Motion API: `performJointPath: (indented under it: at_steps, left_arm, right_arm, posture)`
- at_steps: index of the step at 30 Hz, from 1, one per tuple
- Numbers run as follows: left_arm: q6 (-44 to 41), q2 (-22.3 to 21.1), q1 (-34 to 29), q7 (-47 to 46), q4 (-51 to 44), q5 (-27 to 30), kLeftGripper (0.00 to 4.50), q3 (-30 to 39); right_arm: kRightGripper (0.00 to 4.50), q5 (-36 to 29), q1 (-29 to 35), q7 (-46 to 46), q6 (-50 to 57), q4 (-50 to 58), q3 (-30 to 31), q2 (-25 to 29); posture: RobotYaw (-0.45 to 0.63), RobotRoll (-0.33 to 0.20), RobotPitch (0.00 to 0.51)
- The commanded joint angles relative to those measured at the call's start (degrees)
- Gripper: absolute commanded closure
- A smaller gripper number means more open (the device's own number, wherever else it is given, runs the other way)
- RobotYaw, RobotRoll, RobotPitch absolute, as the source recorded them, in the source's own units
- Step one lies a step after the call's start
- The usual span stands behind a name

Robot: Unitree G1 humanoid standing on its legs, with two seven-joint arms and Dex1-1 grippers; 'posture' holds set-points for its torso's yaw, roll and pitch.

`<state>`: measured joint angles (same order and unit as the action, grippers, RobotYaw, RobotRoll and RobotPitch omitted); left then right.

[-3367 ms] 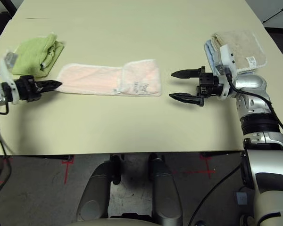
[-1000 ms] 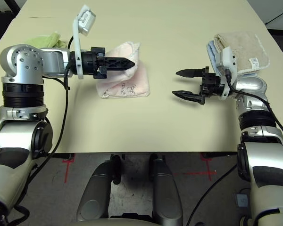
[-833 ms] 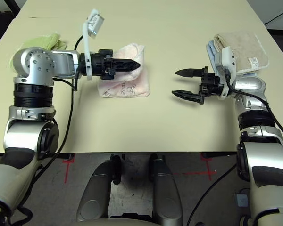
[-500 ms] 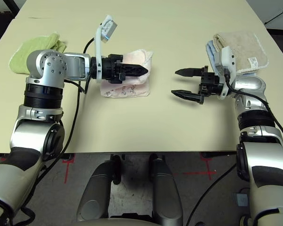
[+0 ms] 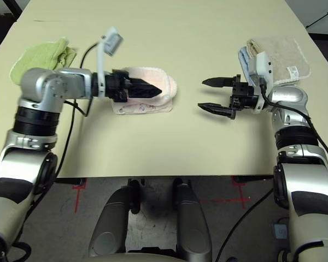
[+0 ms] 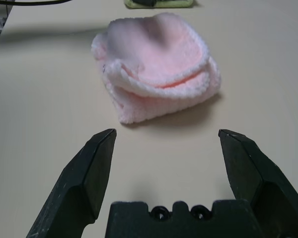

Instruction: Fold the towel and set it aside.

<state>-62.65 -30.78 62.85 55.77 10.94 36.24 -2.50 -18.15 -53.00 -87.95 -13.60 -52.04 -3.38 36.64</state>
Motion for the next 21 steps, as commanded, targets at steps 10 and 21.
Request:
performJointPath:
  at_steps: [10,21]
  left_arm:
    - [31.12,-14.83,-17.22,17.62,-4.99,-9.33,0.0,-0.27]
    - [51.79,-13.18,-17.87,26.58,6.59,-14.28,0.0,-0.44]
  right_arm:
    - [0.96,-1.29,-2.25,-2.66,1.39,0.44,-1.0,-3.01]
    - [4.42,-0.95,-3.27,-3.84,2.06,-0.14,-0.37,-4.94]
  posture:
    - [0.0,0.0,0.269]
    - [-0.02,0.0,0.273]
